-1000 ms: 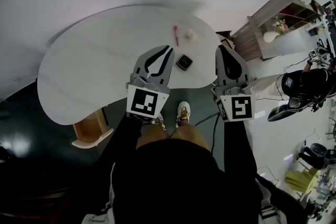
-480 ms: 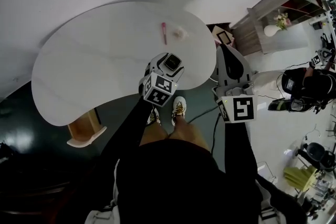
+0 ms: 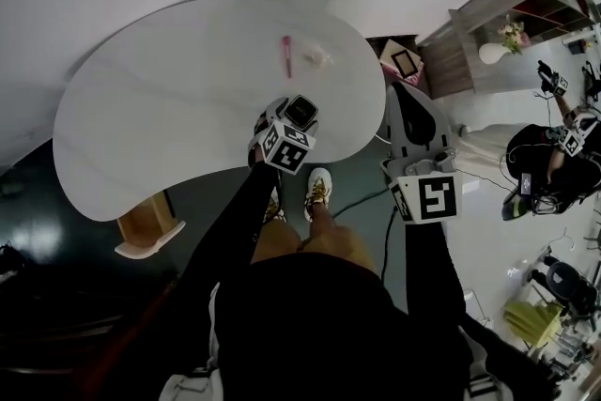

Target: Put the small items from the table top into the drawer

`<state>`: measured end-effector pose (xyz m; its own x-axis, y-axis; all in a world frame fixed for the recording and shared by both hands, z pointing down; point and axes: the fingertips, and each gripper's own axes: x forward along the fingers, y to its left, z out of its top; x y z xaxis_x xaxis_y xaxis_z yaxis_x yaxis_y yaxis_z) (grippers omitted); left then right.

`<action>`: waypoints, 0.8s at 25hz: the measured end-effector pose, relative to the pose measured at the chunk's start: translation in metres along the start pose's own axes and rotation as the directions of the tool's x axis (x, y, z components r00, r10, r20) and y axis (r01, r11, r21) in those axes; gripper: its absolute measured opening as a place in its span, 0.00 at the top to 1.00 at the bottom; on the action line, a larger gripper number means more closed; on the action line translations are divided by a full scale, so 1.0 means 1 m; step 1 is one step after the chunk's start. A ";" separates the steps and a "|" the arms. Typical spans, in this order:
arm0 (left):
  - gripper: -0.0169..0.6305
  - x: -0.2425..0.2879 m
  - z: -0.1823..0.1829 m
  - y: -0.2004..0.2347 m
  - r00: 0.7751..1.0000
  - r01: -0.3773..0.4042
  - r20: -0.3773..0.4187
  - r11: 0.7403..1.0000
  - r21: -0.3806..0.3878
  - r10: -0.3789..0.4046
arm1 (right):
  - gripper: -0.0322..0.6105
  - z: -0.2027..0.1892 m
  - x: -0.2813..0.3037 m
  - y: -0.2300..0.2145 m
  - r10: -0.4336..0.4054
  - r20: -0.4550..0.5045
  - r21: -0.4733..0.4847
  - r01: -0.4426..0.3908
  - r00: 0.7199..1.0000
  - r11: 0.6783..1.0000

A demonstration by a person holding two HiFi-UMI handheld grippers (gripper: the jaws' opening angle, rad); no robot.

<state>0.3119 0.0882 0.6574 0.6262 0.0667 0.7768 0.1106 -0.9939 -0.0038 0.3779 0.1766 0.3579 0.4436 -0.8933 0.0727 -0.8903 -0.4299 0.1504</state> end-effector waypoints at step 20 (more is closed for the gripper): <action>0.45 -0.048 0.051 0.019 0.986 -0.047 0.158 0.998 -0.042 0.053 | 0.91 0.000 0.015 -0.005 0.116 0.048 0.025 -0.117 0.992 0.993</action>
<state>0.3237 0.0702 0.5876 0.7455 0.0271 0.6660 0.0488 -0.9987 -0.0140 0.3888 0.1654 0.3581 0.3322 -0.9423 0.0422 -0.9383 -0.3256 0.1163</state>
